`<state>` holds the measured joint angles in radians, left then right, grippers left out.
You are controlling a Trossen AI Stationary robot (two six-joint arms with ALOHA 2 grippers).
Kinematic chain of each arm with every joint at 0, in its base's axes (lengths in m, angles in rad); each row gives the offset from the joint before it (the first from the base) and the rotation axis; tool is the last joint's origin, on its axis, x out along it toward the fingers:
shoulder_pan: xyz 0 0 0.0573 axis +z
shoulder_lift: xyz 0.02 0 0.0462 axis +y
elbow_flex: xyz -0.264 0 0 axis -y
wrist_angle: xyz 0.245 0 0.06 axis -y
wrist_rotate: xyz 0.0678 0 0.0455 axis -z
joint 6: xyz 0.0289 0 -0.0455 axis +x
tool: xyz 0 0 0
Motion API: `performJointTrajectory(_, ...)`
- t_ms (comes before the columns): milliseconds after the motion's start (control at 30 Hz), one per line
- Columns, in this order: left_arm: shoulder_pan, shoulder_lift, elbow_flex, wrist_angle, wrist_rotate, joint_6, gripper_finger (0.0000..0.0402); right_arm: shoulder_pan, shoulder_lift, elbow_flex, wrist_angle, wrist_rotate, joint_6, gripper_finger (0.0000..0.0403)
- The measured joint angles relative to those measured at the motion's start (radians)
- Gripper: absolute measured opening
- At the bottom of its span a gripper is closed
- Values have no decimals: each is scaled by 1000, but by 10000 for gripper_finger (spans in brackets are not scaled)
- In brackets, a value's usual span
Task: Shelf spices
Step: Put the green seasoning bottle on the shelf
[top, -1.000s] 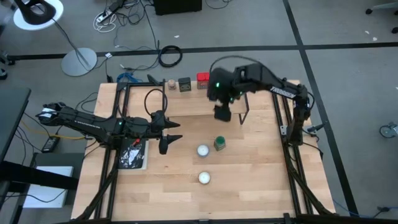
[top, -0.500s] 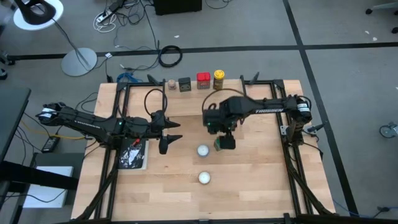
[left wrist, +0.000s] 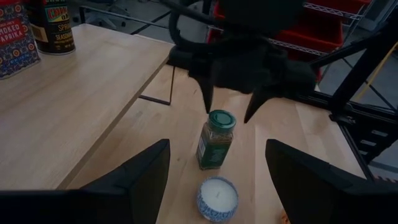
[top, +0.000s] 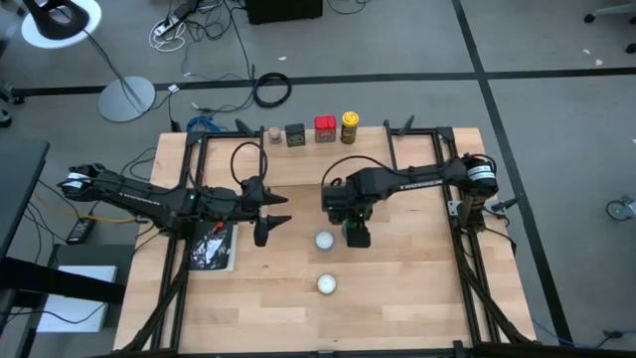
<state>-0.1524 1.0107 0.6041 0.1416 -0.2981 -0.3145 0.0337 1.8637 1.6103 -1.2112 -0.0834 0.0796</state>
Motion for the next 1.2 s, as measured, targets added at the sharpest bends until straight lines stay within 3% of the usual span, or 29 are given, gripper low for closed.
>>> performJointTrajectory(467,0,0,0,-5,0,17,269,-23,0,-61,87,-11,22,280)
performJointTrajectory(600,0,0,0,-5,0,16,269,-23,0,-68,87,-11,22,262)
performJointTrajectory(800,0,0,0,-5,0,16,269,-23,0,-68,85,-14,16,200)
performJointTrajectory(1200,0,0,0,-5,0,15,269,-19,2,-17,31,-48,25,199)
